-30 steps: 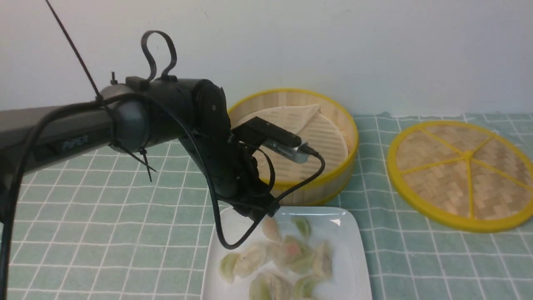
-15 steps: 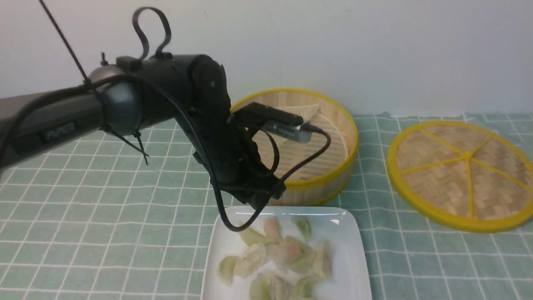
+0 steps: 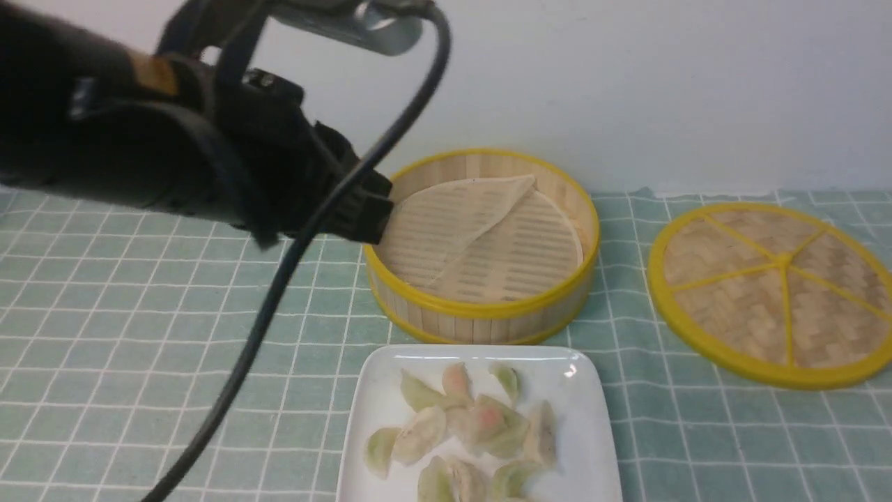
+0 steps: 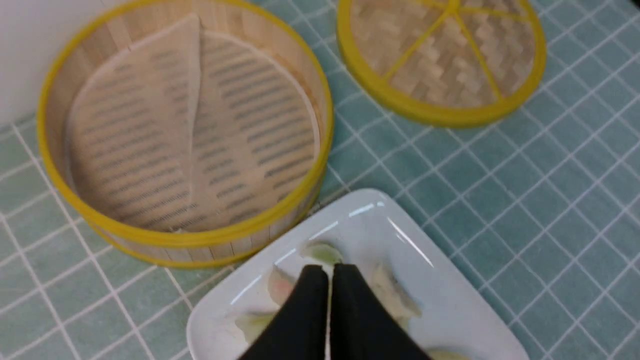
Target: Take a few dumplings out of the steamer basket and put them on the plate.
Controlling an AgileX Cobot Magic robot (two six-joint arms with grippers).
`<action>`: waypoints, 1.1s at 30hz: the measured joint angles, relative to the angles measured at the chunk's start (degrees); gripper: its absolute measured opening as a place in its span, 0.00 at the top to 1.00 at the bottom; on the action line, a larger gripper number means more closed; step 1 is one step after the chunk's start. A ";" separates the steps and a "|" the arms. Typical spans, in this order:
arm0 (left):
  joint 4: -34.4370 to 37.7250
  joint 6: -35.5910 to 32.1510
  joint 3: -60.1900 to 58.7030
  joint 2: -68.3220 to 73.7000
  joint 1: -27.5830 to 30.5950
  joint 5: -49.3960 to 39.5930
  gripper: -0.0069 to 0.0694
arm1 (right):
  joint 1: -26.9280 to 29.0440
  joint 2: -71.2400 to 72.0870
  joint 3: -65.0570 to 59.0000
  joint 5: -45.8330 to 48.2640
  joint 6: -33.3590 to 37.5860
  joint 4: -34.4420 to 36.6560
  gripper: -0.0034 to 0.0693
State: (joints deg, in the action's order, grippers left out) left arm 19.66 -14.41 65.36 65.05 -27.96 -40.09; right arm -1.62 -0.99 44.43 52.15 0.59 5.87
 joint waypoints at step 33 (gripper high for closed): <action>0.43 0.00 -35.80 -40.59 0.00 23.79 0.92 | 0.00 2.23 -3.97 -9.52 -0.15 1.20 0.97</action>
State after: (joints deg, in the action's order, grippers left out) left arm 20.09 -14.41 29.56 24.46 -27.96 -16.30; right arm -1.62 1.24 40.47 42.63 0.44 7.07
